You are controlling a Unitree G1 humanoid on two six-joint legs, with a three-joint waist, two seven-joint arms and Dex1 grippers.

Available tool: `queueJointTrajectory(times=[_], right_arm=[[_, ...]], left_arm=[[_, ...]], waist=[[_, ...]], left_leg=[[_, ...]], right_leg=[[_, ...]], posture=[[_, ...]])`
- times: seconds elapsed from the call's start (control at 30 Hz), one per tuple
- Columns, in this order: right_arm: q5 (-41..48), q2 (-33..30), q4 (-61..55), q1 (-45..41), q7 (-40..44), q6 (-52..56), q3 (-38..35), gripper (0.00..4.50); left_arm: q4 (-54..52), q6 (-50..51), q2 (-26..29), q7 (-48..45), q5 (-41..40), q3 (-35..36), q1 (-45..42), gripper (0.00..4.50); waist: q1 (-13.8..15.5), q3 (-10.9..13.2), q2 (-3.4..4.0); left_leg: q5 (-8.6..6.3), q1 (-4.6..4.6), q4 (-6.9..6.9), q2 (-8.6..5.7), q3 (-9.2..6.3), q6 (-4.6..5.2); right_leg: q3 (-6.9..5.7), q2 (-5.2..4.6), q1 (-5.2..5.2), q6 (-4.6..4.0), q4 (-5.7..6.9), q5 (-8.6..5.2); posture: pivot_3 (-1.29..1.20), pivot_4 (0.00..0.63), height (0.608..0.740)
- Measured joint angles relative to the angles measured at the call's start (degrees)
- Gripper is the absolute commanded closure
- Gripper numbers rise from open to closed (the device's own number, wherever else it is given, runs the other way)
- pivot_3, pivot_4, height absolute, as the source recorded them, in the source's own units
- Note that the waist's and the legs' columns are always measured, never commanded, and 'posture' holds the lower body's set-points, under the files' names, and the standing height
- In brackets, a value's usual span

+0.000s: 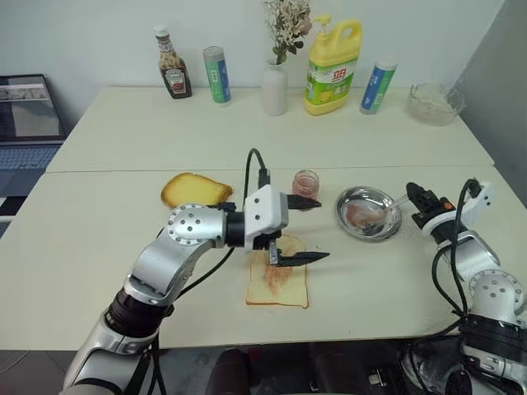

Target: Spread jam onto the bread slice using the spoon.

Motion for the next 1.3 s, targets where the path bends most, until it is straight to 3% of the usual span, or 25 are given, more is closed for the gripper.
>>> queueJointTrajectory(times=[0.23, 0.27, 0.4, 0.7, 0.93, 1.3], right_arm=[[-2.91, 2.36, 5.12, -1.26, 2.25, -2.79, -0.13, 4.46], [-3.08, 2.49, 5.21, -1.29, 2.66, -2.98, -0.13, 4.25], [-3.41, 2.99, 6.37, -1.31, 3.10, -2.98, -0.60, 3.18], [-1.31, 4.01, 3.77, 0.20, 3.10, -0.82, -2.40, 0.03], [-6.30, -0.08, -2.38, 4.76, 8.65, 0.28, 3.12, 0.03], [-25.98, -7.72, -3.97, 8.76, 19.56, -7.63, 13.09, 0.03]], left_arm=[[3.44, -0.78, -0.67, 0.64, 1.94, 0.00, -0.23, 0.00], [3.64, -1.01, -0.80, 0.65, 2.05, 0.00, -0.31, 0.00], [3.67, -1.39, -1.13, 0.64, 2.26, 0.00, -0.73, 0.00], [3.77, -2.58, -1.25, 0.62, 3.40, 0.00, -0.72, 0.00], [4.84, -3.26, -1.94, 0.62, 4.22, 0.00, -0.75, 0.00], [4.88, -3.56, -2.11, 0.59, 4.34, 0.00, -0.75, 0.00]], waist=[[-0.02, -0.01, 0.02], [-0.02, -0.01, 0.02], [0.03, -0.01, 0.02], [0.08, -0.01, 0.04], [0.11, -0.02, 0.05], [0.19, -0.02, 0.04]], left_leg=[[0.00, 0.01, -0.02, 0.01, -0.01, 0.00], [0.00, 0.01, -0.02, 0.01, 0.00, 0.00], [0.00, 0.01, 0.00, 0.01, 0.00, 0.00], [0.00, 0.00, -0.01, 0.01, -0.02, 0.00], [0.00, 0.01, -0.01, 0.00, -0.02, 0.00], [0.00, 0.02, 0.00, -0.01, -0.03, 0.00]], right_leg=[[-0.01, 0.01, 0.00, 0.00, 0.00, 0.00], [-0.01, 0.00, 0.00, 0.00, 0.00, 0.00], [-0.01, 0.00, 0.00, 0.00, 0.01, 0.00], [-0.02, 0.00, 0.00, 0.00, 0.01, 0.00], [-0.03, 0.00, 0.00, 0.00, 0.01, 0.00], [-0.04, 0.00, 0.01, 0.00, 0.01, 0.00]], posture=[[0.00, 0.150, 0.740], [0.00, 0.150, 0.740], [0.00, 0.150, 0.740], [0.00, 0.150, 0.740], [0.00, 0.150, 0.740], [0.00, 0.150, 0.740]])
